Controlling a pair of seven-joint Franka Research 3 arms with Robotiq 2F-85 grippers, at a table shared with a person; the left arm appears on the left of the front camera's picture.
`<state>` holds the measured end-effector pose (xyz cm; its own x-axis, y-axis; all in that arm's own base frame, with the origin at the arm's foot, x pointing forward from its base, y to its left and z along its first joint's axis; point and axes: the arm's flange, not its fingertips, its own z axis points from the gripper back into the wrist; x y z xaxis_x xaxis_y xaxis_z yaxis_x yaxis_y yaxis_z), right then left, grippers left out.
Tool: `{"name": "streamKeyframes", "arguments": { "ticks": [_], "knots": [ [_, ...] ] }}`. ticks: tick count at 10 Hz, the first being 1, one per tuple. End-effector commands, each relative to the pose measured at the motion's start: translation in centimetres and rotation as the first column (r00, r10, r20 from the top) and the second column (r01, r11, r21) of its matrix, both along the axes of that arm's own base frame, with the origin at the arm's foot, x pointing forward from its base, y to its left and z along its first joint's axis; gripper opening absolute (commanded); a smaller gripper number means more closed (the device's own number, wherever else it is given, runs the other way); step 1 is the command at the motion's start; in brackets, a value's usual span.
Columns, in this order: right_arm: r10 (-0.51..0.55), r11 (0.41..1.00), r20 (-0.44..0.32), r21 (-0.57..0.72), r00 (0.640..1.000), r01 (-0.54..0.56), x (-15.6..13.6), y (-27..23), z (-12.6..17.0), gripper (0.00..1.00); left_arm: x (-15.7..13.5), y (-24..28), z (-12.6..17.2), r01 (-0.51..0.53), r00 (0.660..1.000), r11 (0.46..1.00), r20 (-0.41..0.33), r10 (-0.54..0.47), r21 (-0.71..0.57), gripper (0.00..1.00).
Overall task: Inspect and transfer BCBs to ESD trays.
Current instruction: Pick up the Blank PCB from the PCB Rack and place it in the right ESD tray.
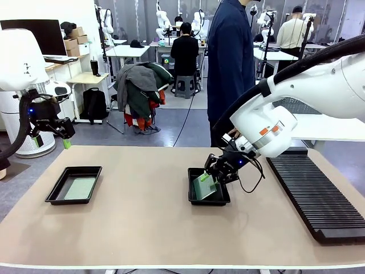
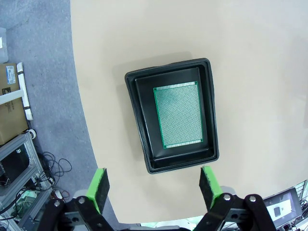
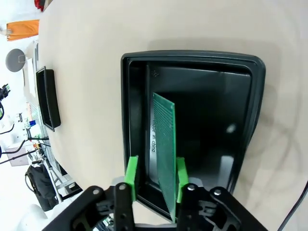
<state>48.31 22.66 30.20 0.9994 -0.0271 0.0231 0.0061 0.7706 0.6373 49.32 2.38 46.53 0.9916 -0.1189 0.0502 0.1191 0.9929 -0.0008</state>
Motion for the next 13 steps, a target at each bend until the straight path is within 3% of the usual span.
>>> {"name": "streamKeyframes", "arguments": {
  "ticks": [1, 2, 3, 4, 5, 6, 7, 8, 9, 13],
  "knots": [
    [-0.017, 0.997, -0.004, -0.075, 1.000, 0.017, -0.3, 0.9, 1.5, 0.60, -0.1, 0.1, -0.3, 0.006, 1.000, 1.000, 0.008, -0.006, -0.009, 1.00],
    [-0.019, 0.993, -0.008, -0.119, 1.000, 0.018, -0.2, 1.3, 2.2, 0.61, -0.1, 0.1, -0.3, 0.006, 1.000, 1.000, 0.008, -0.006, -0.009, 1.00],
    [-0.034, 0.983, -0.004, -0.179, 0.999, 0.033, -0.2, 1.8, 2.9, 0.72, -0.1, 0.1, -0.3, 0.006, 1.000, 1.000, 0.008, -0.006, -0.009, 1.00],
    [-0.038, 0.972, -0.001, -0.232, 0.999, 0.037, -0.2, 2.3, 4.0, 0.72, -0.1, 0.1, -0.3, 0.006, 1.000, 1.000, 0.008, -0.006, -0.009, 1.00],
    [-0.041, 0.963, 0.008, -0.267, 0.999, 0.042, -0.4, 2.6, 5.0, 0.83, -0.1, 0.1, -0.3, 0.006, 1.000, 1.000, 0.008, -0.006, -0.009, 1.00],
    [-0.041, 0.955, 0.016, -0.295, 0.999, 0.044, -0.7, 2.7, 6.2, 0.72, -0.1, 0.1, -0.3, 0.006, 1.000, 1.000, 0.008, -0.006, -0.009, 1.00],
    [-0.038, 0.943, 0.026, -0.330, 0.999, 0.045, -1.0, 3.0, 7.5, 0.95, -0.1, 0.1, -0.3, 0.006, 1.000, 1.000, 0.008, -0.006, -0.009, 1.00],
    [-0.042, 0.924, 0.033, -0.379, 0.999, 0.051, -1.5, 3.3, 9.1, 0.86, -0.1, 0.1, -0.3, 0.006, 1.000, 1.000, 0.008, -0.006, -0.009, 1.00],
    [-0.045, 0.906, 0.038, -0.419, 0.998, 0.057, -1.9, 3.5, 10.5, 1.00, -0.1, 0.1, -0.3, 0.006, 1.000, 1.000, 0.008, -0.006, -0.009, 1.00],
    [-0.031, 0.843, 0.030, -0.537, 0.999, 0.042, -3.2, 3.7, 15.6, 1.00, -0.1, 0.1, -0.3, 0.006, 1.000, 1.000, 0.008, -0.006, -0.009, 1.00]
  ]
}}
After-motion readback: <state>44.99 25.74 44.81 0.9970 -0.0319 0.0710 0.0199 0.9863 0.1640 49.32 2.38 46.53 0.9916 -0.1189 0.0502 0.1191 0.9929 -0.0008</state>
